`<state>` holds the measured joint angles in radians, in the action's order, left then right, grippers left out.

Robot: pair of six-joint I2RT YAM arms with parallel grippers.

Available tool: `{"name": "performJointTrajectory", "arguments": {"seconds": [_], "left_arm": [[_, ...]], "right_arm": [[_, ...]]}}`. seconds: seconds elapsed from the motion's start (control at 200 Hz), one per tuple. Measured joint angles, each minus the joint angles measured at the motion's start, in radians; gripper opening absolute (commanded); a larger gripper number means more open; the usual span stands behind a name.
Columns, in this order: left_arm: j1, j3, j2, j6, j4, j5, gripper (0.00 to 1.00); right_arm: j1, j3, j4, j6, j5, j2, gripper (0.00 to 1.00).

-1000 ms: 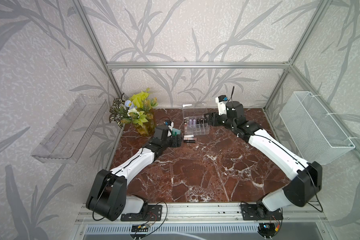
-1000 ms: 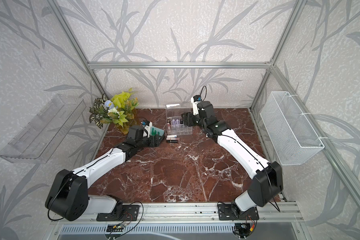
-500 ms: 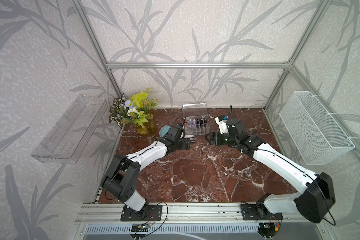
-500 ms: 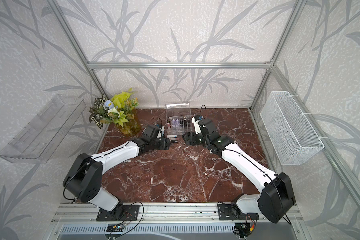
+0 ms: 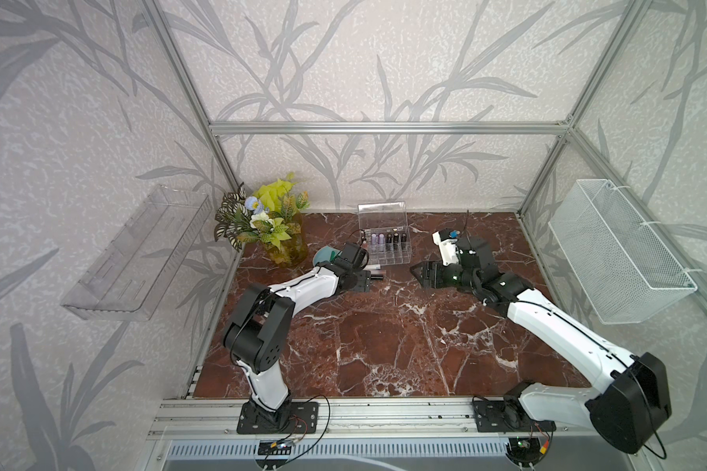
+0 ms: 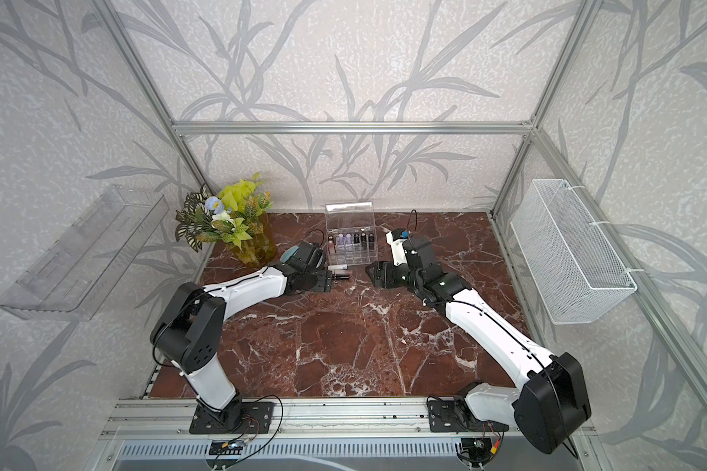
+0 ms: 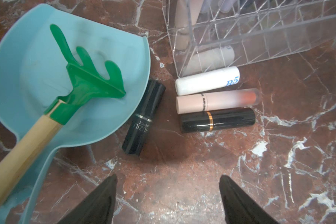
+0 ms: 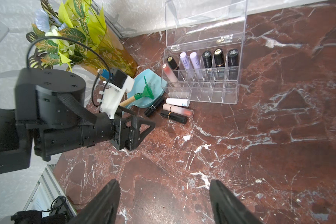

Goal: Arrange the lipsticks in the organizer
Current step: Pick up the lipstick at the center of the board.

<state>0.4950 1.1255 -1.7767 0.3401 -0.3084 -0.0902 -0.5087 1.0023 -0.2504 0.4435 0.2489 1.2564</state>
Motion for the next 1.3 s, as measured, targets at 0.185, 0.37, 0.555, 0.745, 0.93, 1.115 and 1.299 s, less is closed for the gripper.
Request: {"name": "performJointTrajectory", "arguments": {"seconds": [0.185,0.37,0.555,0.745,0.93,1.115,1.299], "left_arm": [[-0.006,0.048,-0.065,-0.031,-0.01,-0.015,0.85],[-0.008,0.064,-0.112,-0.05,-0.009,-0.02,0.85],[-0.011,0.064,-0.122,-0.056,-0.008,-0.026,0.85],[-0.012,0.08,-0.145,-0.065,-0.005,-0.04,0.85],[-0.012,0.086,-0.156,-0.086,0.005,-0.043,0.83],[-0.014,0.091,-0.159,-0.107,0.01,-0.044,0.81],[-0.021,0.105,-0.165,-0.124,0.015,-0.043,0.73]], "right_arm": [[0.007,-0.008,0.003,-0.003,0.006,-0.007,0.76],[0.009,-0.008,0.003,-0.006,0.011,-0.007,0.76],[0.013,-0.008,0.005,-0.005,0.027,-0.007,0.76],[0.014,-0.008,0.006,-0.005,0.033,-0.007,0.76],[0.019,-0.01,0.006,-0.005,0.04,-0.007,0.76],[0.025,-0.013,0.007,-0.003,0.049,-0.007,0.76],[0.025,-0.014,0.008,-0.002,0.05,-0.007,0.76]]}}
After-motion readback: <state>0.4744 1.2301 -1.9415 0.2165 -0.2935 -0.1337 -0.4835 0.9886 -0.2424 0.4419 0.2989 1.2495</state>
